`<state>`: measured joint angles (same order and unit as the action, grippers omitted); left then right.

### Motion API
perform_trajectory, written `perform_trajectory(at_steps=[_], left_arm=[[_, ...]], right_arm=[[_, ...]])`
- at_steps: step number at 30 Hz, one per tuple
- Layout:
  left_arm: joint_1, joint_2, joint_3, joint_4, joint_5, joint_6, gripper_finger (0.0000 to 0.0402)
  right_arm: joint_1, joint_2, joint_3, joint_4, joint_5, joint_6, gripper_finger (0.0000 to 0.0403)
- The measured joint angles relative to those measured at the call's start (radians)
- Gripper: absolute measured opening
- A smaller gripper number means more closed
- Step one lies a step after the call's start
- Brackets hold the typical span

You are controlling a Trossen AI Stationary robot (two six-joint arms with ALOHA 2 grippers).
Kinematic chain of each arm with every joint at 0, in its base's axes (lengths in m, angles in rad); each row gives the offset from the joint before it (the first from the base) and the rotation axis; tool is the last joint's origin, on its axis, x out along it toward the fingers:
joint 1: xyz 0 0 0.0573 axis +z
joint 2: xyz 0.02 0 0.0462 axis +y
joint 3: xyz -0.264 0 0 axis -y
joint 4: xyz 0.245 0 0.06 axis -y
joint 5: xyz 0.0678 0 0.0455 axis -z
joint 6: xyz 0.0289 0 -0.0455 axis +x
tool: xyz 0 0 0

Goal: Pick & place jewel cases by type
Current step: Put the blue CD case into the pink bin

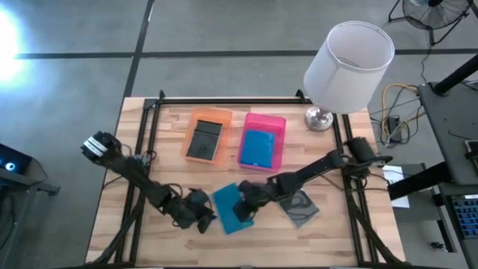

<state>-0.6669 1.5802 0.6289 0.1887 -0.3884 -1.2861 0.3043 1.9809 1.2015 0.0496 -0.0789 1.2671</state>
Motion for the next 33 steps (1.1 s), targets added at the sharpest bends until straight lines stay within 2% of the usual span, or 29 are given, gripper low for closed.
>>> perform_trajectory(at_steps=[4,8,10,12,14,18,20,25,29,33], left_arm=[[-0.003,-0.11,-0.055,-0.122,-0.035,-0.056,0.0122],[-0.002,-0.257,-0.148,-0.058,-0.097,-0.111,0.0122],[-0.001,-0.323,-0.194,-0.044,-0.127,-0.119,0.0122],[0.007,-0.384,-0.226,-0.03,-0.17,-0.12,0.0122],[0.017,-0.437,-0.248,-0.024,-0.199,-0.12,0.0122],[0.037,-0.507,-0.285,-0.029,-0.197,-0.12,0.0122],[0.037,-0.531,-0.29,-0.024,-0.192,-0.12,0.0122],[0.035,-0.546,-0.289,-0.027,-0.188,-0.094,0.0122],[0.035,-0.542,-0.29,-0.029,-0.186,-0.046,0.0122],[0.037,-0.542,-0.29,-0.027,-0.179,-0.02,0.0122]], right_arm=[[0.023,-0.187,-0.103,-0.115,0.227,0.092,0.0013],[0.047,-0.421,-0.178,-0.253,0.472,0.208,0.0013],[0.023,-0.508,-0.2,-0.394,0.567,0.251,0.0013],[-0.05,-0.568,-0.222,-0.527,0.602,0.293,0.0013],[-0.16,-0.605,-0.258,-0.506,0.552,0.242,0.0013],[-0.346,-0.609,-0.325,-0.25,0.367,0.028,0.0013],[-0.406,-0.608,-0.341,-0.231,0.339,0.019,0.0013],[-0.52,-0.555,-0.367,-0.221,0.17,0.015,0.002],[-0.545,-0.477,-0.367,-0.059,0.038,0.046,0.0072],[-0.546,-0.422,-0.334,-0.141,0.063,0.074,0.0146]])
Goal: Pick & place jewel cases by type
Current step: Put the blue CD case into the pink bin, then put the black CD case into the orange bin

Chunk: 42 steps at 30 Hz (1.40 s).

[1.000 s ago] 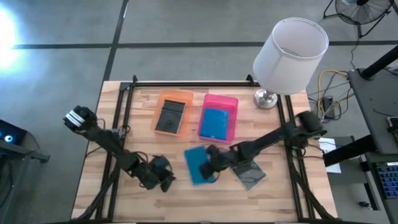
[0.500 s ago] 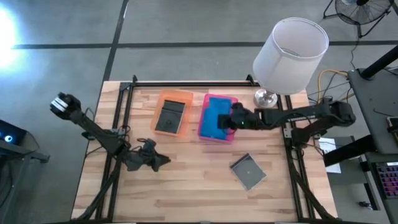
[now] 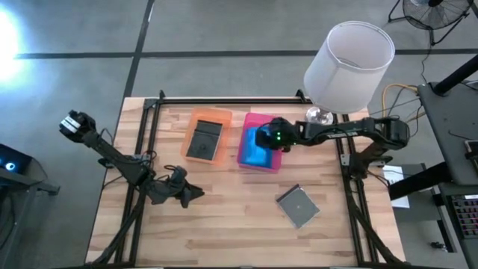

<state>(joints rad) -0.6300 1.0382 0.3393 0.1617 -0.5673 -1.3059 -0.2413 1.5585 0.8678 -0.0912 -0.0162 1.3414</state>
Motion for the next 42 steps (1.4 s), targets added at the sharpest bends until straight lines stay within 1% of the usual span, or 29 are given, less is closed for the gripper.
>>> perform_trajectory(at_steps=[3,6,9,11,12,14,16,19,21,22,24,26,28,31,34,39,41,42], left_arm=[[0.0,0.0,0.0,0.001,0.001,0.0,0.0122],[0.0,0.0,0.0,0.0,0.002,0.0,0.0122],[0.0,0.0,0.0,0.001,0.008,-0.001,0.0122],[0.004,0.0,0.0,0.001,0.038,0.002,0.0122],[0.007,0.0,0.0,0.003,0.06,0.005,0.0122],[0.017,0.007,0.0,0.004,0.111,0.011,0.0122],[0.028,0.018,0.0,0.001,0.144,0.016,0.0122],[0.04,0.037,0.0,0.007,0.155,0.026,0.0122],[0.044,0.052,0.0,0.032,0.157,0.022,0.0122],[0.044,0.06,0.0,0.054,0.157,0.022,0.0122],[0.044,0.08,0.0,0.099,0.159,0.022,0.0122],[0.044,0.103,0.0,0.141,0.16,0.023,0.0122],[0.046,0.128,0.0,0.175,0.161,0.022,0.0122],[0.046,0.165,0.0,0.216,0.181,0.003,0.0122],[0.046,0.195,0.008,0.23,0.214,-0.028,0.0122],[0.046,0.241,0.062,0.23,0.236,-0.029,0.0122],[0.046,0.259,0.084,0.227,0.236,-0.016,0.0122],[0.046,0.268,0.095,0.227,0.236,-0.009,0.0122]], right_arm=[[0.017,-0.013,0.037,-0.188,0.024,-0.008,0.0191],[0.066,-0.063,0.088,-0.439,0.069,-0.063,0.022],[0.153,-0.129,0.162,-0.688,0.145,-0.113,0.0238],[0.228,-0.176,0.207,-0.856,0.162,-0.118,0.0246],[0.265,-0.194,0.216,-0.941,0.149,-0.109,0.0247],[0.343,-0.221,0.206,-1.073,0.068,-0.051,0.0247],[0.436,-0.248,0.162,-1.106,-0.002,0.038,0.0244],[0.596,-0.286,0.078,-1.035,-0.055,0.203,0.0239],[0.691,-0.297,0.025,-0.964,-0.091,0.342,0.0238],[0.736,-0.3,0.002,-0.924,-0.093,0.416,0.0239],[0.813,-0.3,-0.039,-0.846,-0.057,0.537,0.0242],[0.855,-0.295,-0.084,-0.799,0.001,0.608,0.0247],[0.857,-0.284,-0.128,-0.755,0.043,0.63,0.0252],[0.844,-0.275,-0.196,-0.66,0.076,0.625,0.0258],[0.832,-0.265,-0.264,-0.554,0.071,0.615,0.0263],[0.825,-0.258,-0.344,-0.418,0.081,0.621,0.0267],[0.814,-0.247,-0.354,-0.316,0.078,0.606,0.0266],[0.805,-0.24,-0.355,-0.237,0.077,0.602,0.0265]])
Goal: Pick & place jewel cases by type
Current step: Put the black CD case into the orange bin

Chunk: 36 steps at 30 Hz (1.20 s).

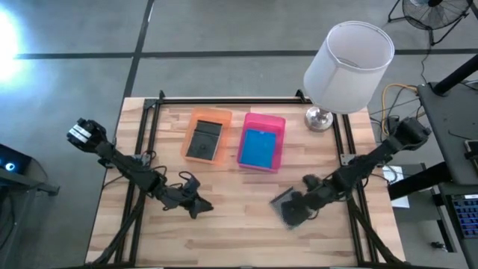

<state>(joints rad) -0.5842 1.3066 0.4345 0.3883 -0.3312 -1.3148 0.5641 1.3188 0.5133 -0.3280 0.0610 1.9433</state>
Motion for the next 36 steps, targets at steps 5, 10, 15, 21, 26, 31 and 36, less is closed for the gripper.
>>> perform_trajectory(at_steps=[5,10,15,21,26,31,36], left_arm=[[0.0,0.053,0.035,-0.006,-0.001,0.008,0.0122],[-0.008,0.125,0.046,-0.017,0.078,-0.069,0.0122],[-0.04,0.212,0.081,-0.016,0.14,-0.162,0.0122],[-0.043,0.322,0.183,-0.013,0.16,-0.131,0.0122],[-0.043,0.399,0.266,-0.017,0.2,-0.093,0.0122],[-0.067,0.433,0.284,-0.016,0.213,-0.128,0.0122],[-0.088,0.427,0.282,-0.026,0.166,-0.151,0.0122]], right_arm=[[-0.094,0.115,0.028,0.419,0.016,-0.132,0.0256],[-0.17,0.25,0.135,0.538,0.085,-0.277,0.0246],[-0.167,0.339,0.278,0.224,-0.079,-0.37,0.024],[-0.143,0.414,0.407,0.153,-0.113,-0.507,0.0239],[-0.183,0.463,0.477,0.064,-0.15,-0.642,0.0235],[-0.109,0.463,0.525,0.01,-0.322,-0.704,0.0234],[-0.028,0.465,0.58,0.017,-0.331,-0.601,0.0226]])
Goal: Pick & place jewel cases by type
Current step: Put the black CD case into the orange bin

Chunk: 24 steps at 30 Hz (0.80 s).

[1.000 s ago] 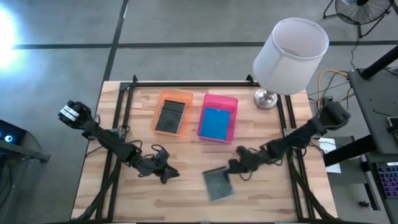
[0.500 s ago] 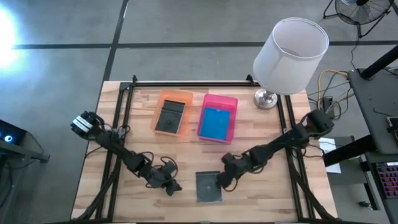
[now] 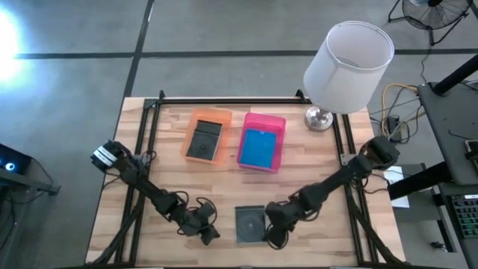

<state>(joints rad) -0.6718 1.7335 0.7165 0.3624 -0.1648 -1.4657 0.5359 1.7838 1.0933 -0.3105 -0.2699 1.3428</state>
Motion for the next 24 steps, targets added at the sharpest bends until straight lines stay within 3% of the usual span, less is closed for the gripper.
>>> perform_trajectory(at_steps=[5,9,16,24], left_arm=[[-0.002,-0.02,-0.001,-0.053,-0.013,-0.007,0.0122],[-0.01,-0.038,0.0,-0.096,-0.002,-0.001,0.0122],[-0.051,-0.098,-0.009,-0.253,0.029,0.053,0.0122],[-0.149,-0.208,-0.134,-0.276,-0.036,-0.02,0.0122]], right_arm=[[0.011,0.14,0.074,0.145,-0.099,0.045,0.0224],[0.021,0.246,0.165,0.15,-0.091,0.111,0.0224],[0.017,0.34,0.306,0.148,0.076,0.287,0.0224],[-0.036,0.473,0.46,0.142,0.087,0.354,0.0223]])
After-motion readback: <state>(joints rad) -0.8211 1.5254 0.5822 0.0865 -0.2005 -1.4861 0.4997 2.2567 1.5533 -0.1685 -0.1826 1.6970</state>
